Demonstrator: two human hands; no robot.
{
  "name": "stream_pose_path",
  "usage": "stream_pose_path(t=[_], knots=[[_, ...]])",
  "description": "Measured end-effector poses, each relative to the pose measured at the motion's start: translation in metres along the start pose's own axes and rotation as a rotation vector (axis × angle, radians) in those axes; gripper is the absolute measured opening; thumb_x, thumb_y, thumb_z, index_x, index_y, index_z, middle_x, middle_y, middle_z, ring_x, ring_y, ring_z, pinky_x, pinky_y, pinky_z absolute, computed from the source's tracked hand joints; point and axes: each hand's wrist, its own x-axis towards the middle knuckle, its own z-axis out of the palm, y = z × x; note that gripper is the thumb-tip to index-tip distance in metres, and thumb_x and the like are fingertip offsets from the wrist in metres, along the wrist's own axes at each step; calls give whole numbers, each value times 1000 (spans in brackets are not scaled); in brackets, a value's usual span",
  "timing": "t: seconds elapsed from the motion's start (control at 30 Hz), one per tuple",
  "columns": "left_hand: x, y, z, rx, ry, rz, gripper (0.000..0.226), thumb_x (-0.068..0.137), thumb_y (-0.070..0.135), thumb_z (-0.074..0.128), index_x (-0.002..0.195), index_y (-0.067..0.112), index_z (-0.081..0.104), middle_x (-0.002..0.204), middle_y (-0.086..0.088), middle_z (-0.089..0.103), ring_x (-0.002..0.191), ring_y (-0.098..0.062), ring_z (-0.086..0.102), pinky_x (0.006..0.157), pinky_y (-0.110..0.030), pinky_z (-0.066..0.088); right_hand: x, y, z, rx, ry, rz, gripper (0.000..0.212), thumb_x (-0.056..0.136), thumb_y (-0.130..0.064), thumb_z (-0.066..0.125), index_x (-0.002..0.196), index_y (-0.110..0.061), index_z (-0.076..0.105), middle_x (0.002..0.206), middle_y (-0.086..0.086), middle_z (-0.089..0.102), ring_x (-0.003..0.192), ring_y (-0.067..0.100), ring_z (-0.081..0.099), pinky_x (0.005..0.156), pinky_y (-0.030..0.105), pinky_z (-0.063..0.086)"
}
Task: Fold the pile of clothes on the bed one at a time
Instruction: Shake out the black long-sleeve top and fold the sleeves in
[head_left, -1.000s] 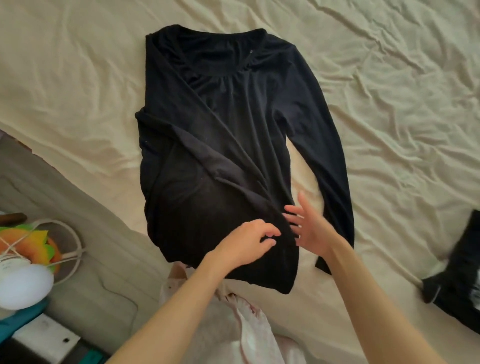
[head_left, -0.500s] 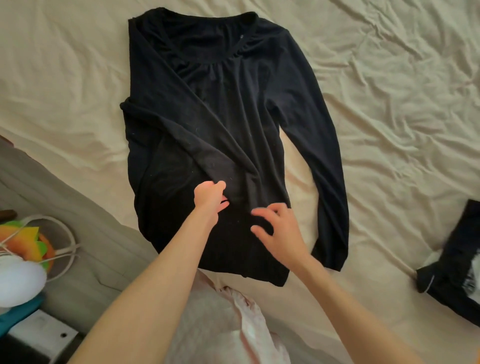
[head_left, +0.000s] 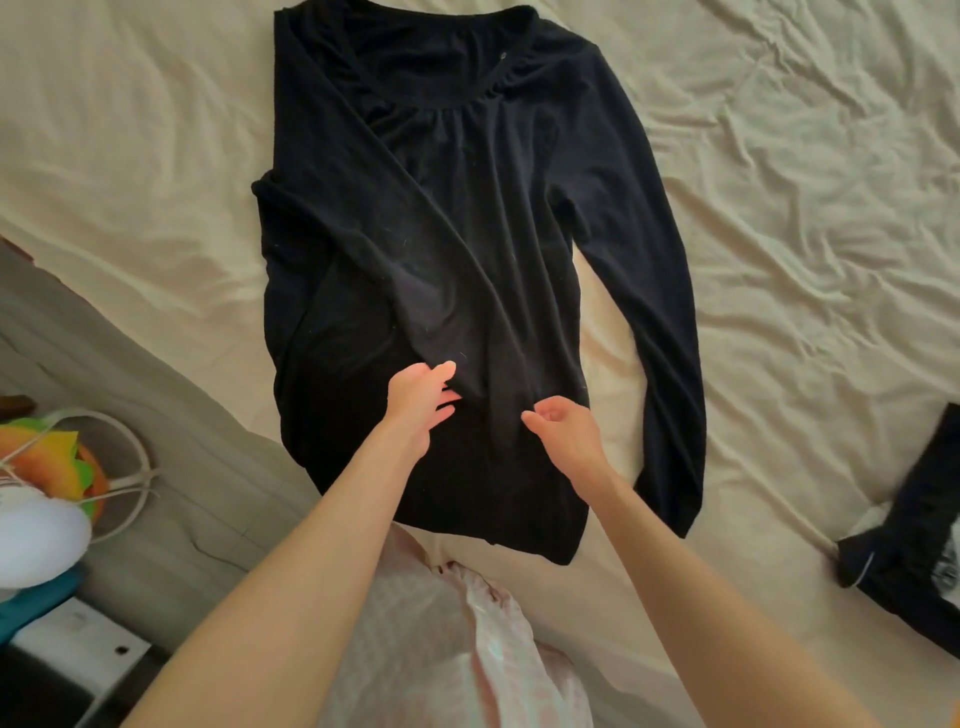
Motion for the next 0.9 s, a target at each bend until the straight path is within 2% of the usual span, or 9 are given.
stream_pose_path(t=[0.1,0.2,0.27,0.33,0.43,0.53,0.67,0.8,0.9], knots=[[-5,-3,-4,-25,56,47,24,96,14,50,118,6,55,117,-12,60,103,-24,61,94,-41,50,3,5,-8,126,76,49,13,95,-22,50,95,-12,59,79,-2,57,74,15,55,58,22,40],[-9,-13,-19,8,115,107,25,97,15,46,121,6,51,118,-11,57,102,-26,61,89,-44,53,4,16,-19,199,164,91,15,98,-23,42,83,-25,48,79,-4,51,69,10,49,56,22,37],[-13,-22,-25,56,84,98,20,97,14,47,115,7,52,115,-13,58,97,-26,63,85,-43,55,2,20,-22,85,188,24,14,100,-26,40,87,-25,45,77,-7,51,68,7,50,56,20,38],[-15,-30,-26,113,28,46,23,96,12,49,118,7,53,114,-14,60,96,-25,64,85,-41,55,2,24,-24,-52,231,-25,10,101,-28,40,95,-22,46,74,-9,51,68,7,52,57,22,41],[-13,-31,-29,160,-7,14,36,94,9,53,130,8,49,116,-14,61,102,-24,62,89,-38,52,3,29,-29,-170,275,42,15,100,-29,41,105,-18,49,77,-6,55,72,14,57,67,30,48],[-4,-12,-40,107,43,101,40,94,10,53,134,6,46,118,-15,60,101,-22,62,87,-36,52,3,25,-36,-234,282,67,19,99,-27,44,111,-15,52,89,-1,59,80,18,58,74,33,49],[20,36,-67,-83,120,181,41,95,6,50,135,3,43,123,-18,57,102,-25,61,86,-34,50,7,-16,-35,-237,354,-77,29,96,-27,51,123,-15,52,103,-2,58,101,20,59,94,42,49],[53,95,-93,-209,157,217,44,96,8,49,138,1,39,131,-17,53,115,-27,56,91,-34,48,31,-84,-20,-266,327,-301,29,96,-25,49,122,-13,53,110,3,61,103,20,56,92,36,47],[76,135,-109,-342,96,176,44,96,13,50,138,4,40,133,-12,52,118,-24,53,93,-33,46,56,-147,2,-240,257,-435,30,97,-25,49,123,-12,53,108,2,59,102,18,55,87,31,43]])
